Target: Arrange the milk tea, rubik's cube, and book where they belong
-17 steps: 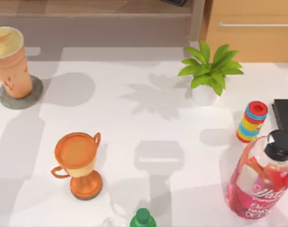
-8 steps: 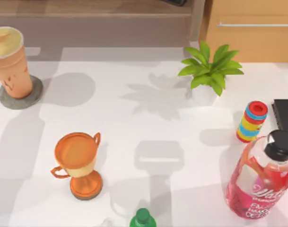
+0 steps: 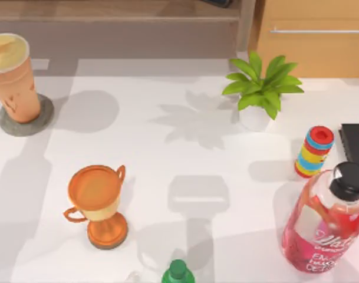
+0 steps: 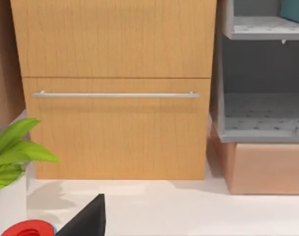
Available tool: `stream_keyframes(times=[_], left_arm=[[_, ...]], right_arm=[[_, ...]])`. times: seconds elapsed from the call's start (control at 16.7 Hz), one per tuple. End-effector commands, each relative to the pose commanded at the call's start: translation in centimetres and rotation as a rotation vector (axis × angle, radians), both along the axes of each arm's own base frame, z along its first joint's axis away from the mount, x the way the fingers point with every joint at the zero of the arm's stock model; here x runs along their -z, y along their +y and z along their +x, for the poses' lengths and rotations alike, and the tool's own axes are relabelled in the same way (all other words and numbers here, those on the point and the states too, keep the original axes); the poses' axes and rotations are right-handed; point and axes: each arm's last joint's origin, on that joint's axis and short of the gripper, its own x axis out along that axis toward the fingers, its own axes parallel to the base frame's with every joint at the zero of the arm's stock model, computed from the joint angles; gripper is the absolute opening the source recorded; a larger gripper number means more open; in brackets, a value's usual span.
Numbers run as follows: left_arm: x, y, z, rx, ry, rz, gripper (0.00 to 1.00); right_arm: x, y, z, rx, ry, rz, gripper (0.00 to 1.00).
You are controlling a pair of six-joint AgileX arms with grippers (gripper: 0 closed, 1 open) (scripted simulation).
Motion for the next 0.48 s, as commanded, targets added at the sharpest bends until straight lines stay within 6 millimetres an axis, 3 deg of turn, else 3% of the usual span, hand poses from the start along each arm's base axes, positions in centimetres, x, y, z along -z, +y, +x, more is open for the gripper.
stream_keyframes(times=[0.24, 0.48], left_arm=[[0.0, 0.1, -0.1, -0.001, 0.001, 0.001, 1.0], [-0.8, 0.5, -3.9, 0.004, -0.002, 0.003, 1.0]], right_arm=[[0.0, 0.0, 0.0, 0.0, 0.0, 0.0, 1.0], [0.0, 0.0, 0.0, 0.0, 0.0, 0.0, 1.0]])
